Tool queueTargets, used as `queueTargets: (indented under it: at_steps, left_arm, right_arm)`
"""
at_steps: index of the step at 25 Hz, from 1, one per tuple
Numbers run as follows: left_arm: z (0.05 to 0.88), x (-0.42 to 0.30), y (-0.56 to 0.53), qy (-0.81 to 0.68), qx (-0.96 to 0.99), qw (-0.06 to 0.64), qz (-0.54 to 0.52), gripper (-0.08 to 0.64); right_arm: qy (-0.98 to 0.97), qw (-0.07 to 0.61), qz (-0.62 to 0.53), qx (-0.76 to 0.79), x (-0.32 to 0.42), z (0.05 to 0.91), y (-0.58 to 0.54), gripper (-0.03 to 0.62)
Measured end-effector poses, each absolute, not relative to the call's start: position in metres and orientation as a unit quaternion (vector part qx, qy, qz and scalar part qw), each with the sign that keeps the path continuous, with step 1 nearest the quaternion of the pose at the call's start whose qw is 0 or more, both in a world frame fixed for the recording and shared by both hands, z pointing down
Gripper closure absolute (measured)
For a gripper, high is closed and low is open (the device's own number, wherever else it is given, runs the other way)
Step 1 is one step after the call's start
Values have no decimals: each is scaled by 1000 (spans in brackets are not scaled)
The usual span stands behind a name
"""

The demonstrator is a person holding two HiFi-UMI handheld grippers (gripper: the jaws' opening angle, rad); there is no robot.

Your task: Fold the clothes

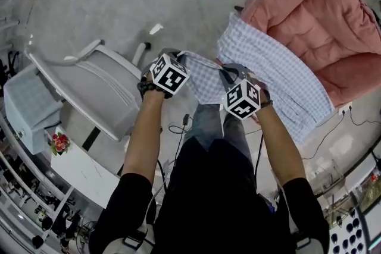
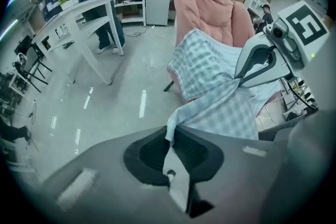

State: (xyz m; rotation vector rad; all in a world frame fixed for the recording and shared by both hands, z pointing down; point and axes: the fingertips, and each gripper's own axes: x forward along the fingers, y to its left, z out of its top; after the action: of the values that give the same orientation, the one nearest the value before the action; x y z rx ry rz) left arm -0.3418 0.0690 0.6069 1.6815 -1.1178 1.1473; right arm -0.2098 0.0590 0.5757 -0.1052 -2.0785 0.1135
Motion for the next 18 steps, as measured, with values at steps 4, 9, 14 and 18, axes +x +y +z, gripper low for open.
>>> queueTargets:
  at_steps: [4, 9, 14, 18]
  left_arm:
    - [619, -344, 68, -442, 664, 402, 450, 524]
    - [630, -349, 65, -442, 661, 410, 447, 514]
    - [636, -350, 63, -444, 653, 421, 445, 449]
    - [629, -352, 59, -455, 653, 414, 441, 381]
  right_arm:
    - [-858, 509, 53, -40, -213, 585, 56, 563]
    - [-857, 512, 49, -41, -218, 585, 54, 558]
    - [-861, 502, 72, -37, -218, 582, 49, 481]
    - [-862, 500, 74, -31, -215, 578, 42, 445]
